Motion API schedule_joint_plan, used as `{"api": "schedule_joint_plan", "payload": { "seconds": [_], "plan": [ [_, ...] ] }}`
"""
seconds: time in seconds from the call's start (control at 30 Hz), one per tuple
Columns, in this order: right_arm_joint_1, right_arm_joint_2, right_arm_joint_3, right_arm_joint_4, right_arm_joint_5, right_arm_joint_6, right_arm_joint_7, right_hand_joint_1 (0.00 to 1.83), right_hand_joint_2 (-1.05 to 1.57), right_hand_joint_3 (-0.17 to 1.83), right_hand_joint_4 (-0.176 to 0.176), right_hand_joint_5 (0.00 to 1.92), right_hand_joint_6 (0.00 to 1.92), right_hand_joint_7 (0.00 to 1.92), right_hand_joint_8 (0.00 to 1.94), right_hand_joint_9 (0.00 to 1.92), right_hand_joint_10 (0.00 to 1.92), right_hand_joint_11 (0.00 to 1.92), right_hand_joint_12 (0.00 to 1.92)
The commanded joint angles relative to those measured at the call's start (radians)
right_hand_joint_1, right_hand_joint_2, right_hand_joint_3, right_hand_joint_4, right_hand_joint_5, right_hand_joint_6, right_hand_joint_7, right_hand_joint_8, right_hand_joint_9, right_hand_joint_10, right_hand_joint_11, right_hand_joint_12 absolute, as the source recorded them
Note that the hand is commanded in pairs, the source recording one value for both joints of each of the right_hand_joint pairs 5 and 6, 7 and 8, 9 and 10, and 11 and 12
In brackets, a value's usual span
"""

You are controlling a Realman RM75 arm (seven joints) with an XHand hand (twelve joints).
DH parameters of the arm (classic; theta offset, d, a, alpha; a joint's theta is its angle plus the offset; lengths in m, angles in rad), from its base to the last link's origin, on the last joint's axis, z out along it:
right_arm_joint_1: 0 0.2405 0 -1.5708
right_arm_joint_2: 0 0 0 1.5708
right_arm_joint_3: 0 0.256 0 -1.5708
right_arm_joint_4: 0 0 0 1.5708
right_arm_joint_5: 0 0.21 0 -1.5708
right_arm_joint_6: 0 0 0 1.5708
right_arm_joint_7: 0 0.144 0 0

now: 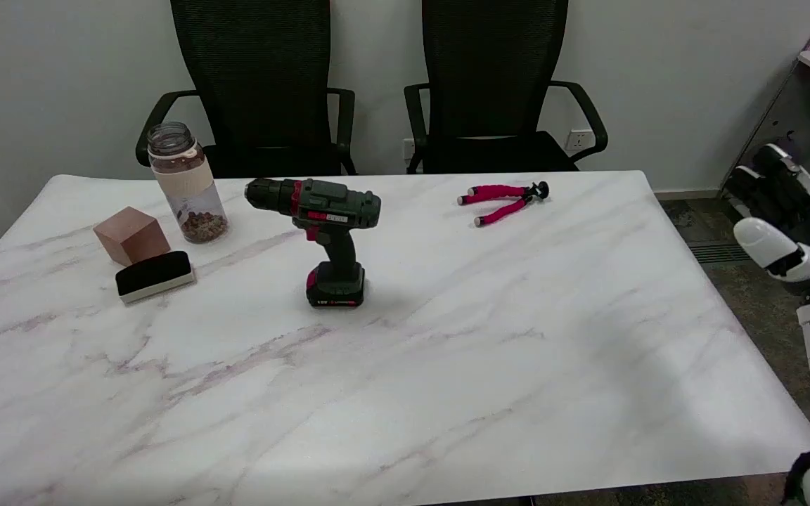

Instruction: Pick up the power screwdriver.

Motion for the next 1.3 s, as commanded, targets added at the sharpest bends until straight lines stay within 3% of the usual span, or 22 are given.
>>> {"api": "schedule_joint_plan", "payload": {
  "seconds": [0.03,0.37,0.5,0.57,0.8,1.07,1.3],
  "plan": [
    [-0.081,-0.011,-0.004,0.098,-0.238,-0.028,0.135,1.0,-0.03,0.81,-0.094,0.28,0.28,0.28,0.28,0.37,0.37,0.41,0.41],
    [-0.019,-0.003,-0.004,0.069,-0.375,-0.229,0.165,1.0,-0.06,0.78,-0.09,0.28,0.28,0.28,0.28,0.36,0.36,0.41,0.41],
    [0.081,-0.036,-0.019,0.064,-0.48,-0.327,0.165,0.99,-0.17,0.83,-0.045,0.28,0.28,0.28,0.28,0.33,0.33,0.36,0.36],
    [0.128,-0.071,-0.037,0.062,-0.499,-0.363,0.165,0.98,-0.2,0.83,-0.034,0.28,0.28,0.28,0.28,0.32,0.32,0.35,0.35],
    [0.327,-0.281,-0.093,0.132,-0.532,-0.472,0.169,0.98,-0.42,0.83,0.067,0.26,0.26,0.26,0.26,0.24,0.24,0.18,0.18],
    [0.568,-0.438,-0.292,0.302,-0.537,-0.491,0.214,0.99,-0.44,0.77,0.073,0.26,0.26,0.26,0.26,0.24,0.24,0.17,0.17],
    [0.673,-0.507,-0.332,0.333,-0.565,-0.561,0.203,0.99,-0.44,0.77,0.069,0.27,0.27,0.27,0.27,0.25,0.25,0.18,0.18]
  ]
}}
